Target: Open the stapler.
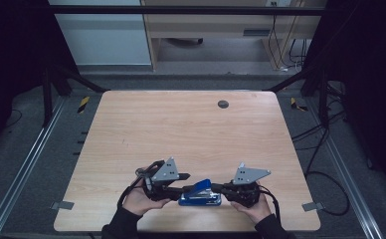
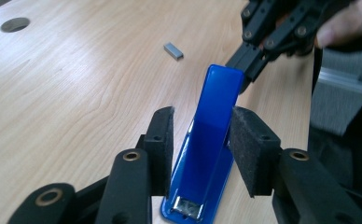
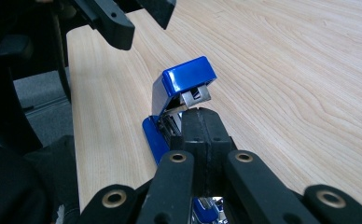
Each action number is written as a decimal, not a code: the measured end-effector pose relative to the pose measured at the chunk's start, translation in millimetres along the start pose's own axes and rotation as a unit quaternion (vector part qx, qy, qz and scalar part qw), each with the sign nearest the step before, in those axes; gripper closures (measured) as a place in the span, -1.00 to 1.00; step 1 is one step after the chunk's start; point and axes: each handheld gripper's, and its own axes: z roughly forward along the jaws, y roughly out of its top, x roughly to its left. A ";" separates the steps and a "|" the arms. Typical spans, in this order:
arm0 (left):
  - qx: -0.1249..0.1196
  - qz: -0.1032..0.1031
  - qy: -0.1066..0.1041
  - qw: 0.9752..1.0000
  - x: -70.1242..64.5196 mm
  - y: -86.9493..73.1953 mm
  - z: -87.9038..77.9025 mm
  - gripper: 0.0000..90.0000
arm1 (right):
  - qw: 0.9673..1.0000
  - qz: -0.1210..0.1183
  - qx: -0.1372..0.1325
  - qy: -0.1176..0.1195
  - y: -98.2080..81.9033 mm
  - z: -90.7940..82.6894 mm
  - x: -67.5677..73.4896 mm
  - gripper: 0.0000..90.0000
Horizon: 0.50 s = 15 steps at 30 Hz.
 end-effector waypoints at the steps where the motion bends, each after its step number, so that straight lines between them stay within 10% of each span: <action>1: -0.008 -0.010 0.011 1.000 -0.3 -3.6 -1.0 0.35 | 1.000 0.001 0.001 -0.001 0.1 0.3 0.2 1.00; 6: -0.051 -0.058 0.061 0.995 -6.5 -23.7 -6.2 0.43 | 1.000 0.003 0.001 -0.001 0.1 0.4 0.0 1.00; 15: -0.113 -0.120 0.160 0.973 -44.9 -59.3 4.2 0.65 | 1.000 0.005 0.001 -0.003 0.2 0.6 -0.3 1.00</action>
